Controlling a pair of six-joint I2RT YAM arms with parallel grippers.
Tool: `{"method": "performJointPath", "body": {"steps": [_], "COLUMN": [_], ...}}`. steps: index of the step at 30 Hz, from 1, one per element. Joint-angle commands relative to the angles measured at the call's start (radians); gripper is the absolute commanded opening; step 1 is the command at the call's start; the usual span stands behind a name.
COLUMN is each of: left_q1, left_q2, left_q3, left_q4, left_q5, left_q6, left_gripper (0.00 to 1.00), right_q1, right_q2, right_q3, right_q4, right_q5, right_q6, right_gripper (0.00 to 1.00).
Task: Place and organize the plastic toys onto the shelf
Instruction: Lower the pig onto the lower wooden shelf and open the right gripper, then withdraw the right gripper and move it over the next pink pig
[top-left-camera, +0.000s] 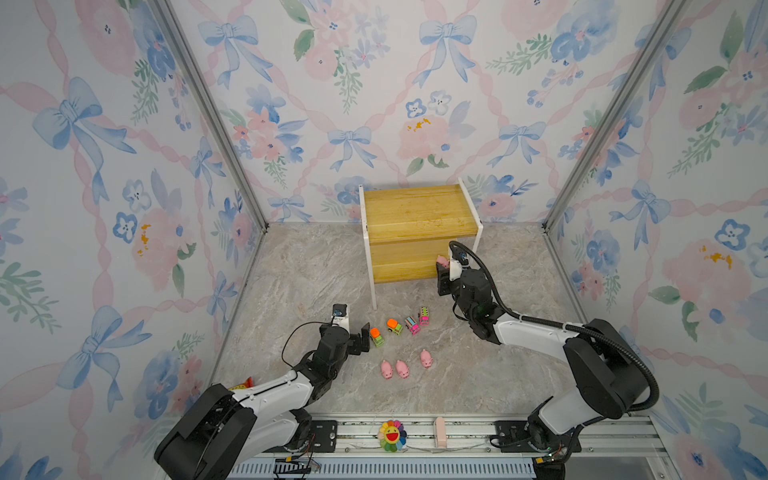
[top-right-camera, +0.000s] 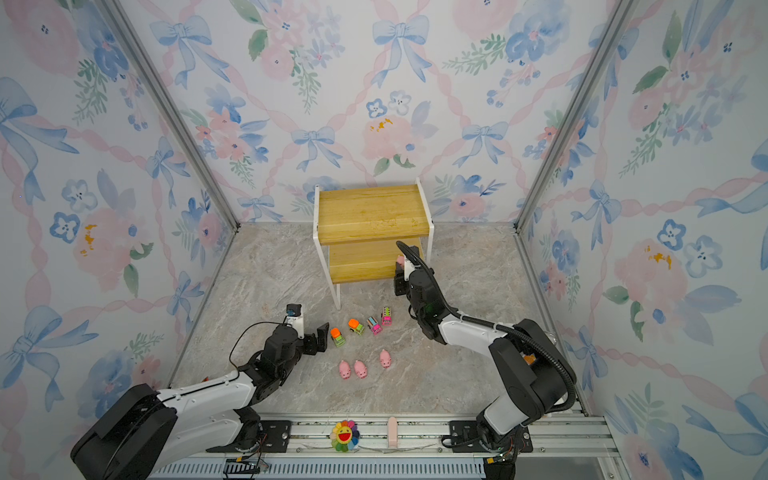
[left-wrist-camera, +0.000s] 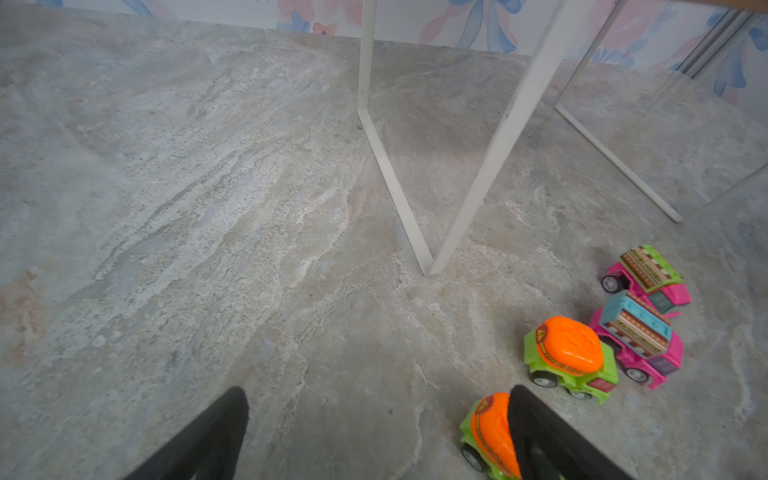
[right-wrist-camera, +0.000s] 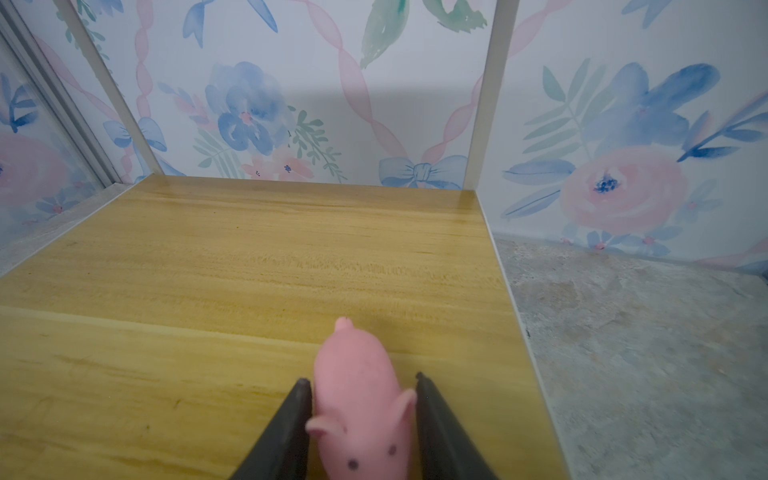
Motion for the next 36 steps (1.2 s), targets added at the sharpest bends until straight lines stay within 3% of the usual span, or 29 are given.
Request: {"method": "performJointPath", "body": {"steps": [1, 10, 20, 29, 36], "left_q1": [0.007, 0.009, 0.012, 0.015, 0.015], "left_q2": [-0.009, -0.011, -0.014, -0.01, 0.003], "left_q3": [-0.006, -0.009, -0.005, -0.008, -0.01], "left_q4": [0.019, 0.019, 0.018, 0.019, 0.018], "left_q5": [0.012, 0.017, 0.026, 0.032, 0.043], "left_q6": [0.007, 0.007, 0.01, 0.007, 0.002], "left_gripper": [0.98, 0.98, 0.98, 0.98, 0.98], "right_q1": [0.017, 0.036, 0.056, 0.059, 0.161], "right_q2": [-0.035, -0.152, -0.403, -0.723, -0.866], "right_q3": [-0.026, -0.082, -0.167, -0.347, -0.543], "right_q4": [-0.012, -0.075, -0.328, -0.604, -0.582], "right_q5": [0.034, 0.051, -0.018, -0.338, -0.319], "right_q6": [-0.019, -0.045, -0.079, -0.016, 0.116], "right_gripper": [0.46, 0.52, 0.6, 0.6, 0.59]}}
